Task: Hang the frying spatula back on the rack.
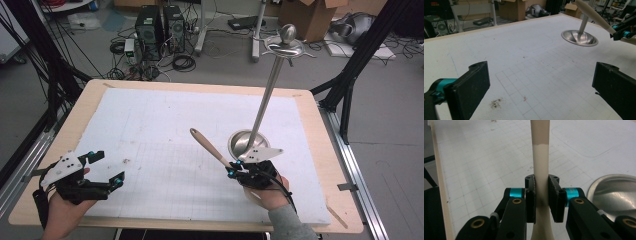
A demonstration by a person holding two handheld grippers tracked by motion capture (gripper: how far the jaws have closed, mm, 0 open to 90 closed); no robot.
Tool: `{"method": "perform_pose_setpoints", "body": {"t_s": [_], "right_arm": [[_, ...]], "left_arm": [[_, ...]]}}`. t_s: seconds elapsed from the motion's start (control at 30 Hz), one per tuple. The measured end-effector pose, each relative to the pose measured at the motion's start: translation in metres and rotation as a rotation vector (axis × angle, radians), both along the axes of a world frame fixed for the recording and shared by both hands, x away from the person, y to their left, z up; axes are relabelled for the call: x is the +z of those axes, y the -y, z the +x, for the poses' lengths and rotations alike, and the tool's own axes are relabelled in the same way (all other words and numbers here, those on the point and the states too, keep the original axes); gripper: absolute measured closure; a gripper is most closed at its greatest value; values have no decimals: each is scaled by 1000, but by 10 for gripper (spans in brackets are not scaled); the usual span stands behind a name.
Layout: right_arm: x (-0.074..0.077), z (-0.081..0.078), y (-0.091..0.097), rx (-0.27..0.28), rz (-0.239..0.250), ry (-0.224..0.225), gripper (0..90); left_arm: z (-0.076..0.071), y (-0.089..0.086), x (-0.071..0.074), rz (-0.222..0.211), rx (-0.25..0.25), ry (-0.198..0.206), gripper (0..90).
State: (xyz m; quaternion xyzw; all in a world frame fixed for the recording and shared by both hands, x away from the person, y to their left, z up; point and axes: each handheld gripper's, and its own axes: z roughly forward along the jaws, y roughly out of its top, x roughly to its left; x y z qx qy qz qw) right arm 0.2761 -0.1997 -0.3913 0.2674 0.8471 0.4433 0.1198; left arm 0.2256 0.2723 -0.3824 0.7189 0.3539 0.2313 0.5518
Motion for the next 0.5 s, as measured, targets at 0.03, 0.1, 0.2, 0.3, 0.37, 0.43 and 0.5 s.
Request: {"method": "perform_pose_setpoints", "body": {"t_s": [0.03,0.1,0.2,0.3,0.37,0.43,0.5], "right_arm": [[1,-1,2,-4,4,-3,780],[3,-1,6,-4,9,-3,780],[6,-2,13,-12,11,1,780],[11,-3,20,-14,15,15,780],[14,-5,24,-16,14,15,780],[17,-6,27,-16,8,26,780],[21,-7,31,-21,8,29,780]], "left_arm": [[0,0,0,0,0,-1,18],[0,0,0,1,1,-2,18],[0,0,0,4,0,-2,18],[0,-1,-1,2,1,-1,18],[0,-1,-1,0,0,-3,18],[0,0,-1,-1,0,-3,18],[0,0,-1,-3,-2,-3,18]]}}
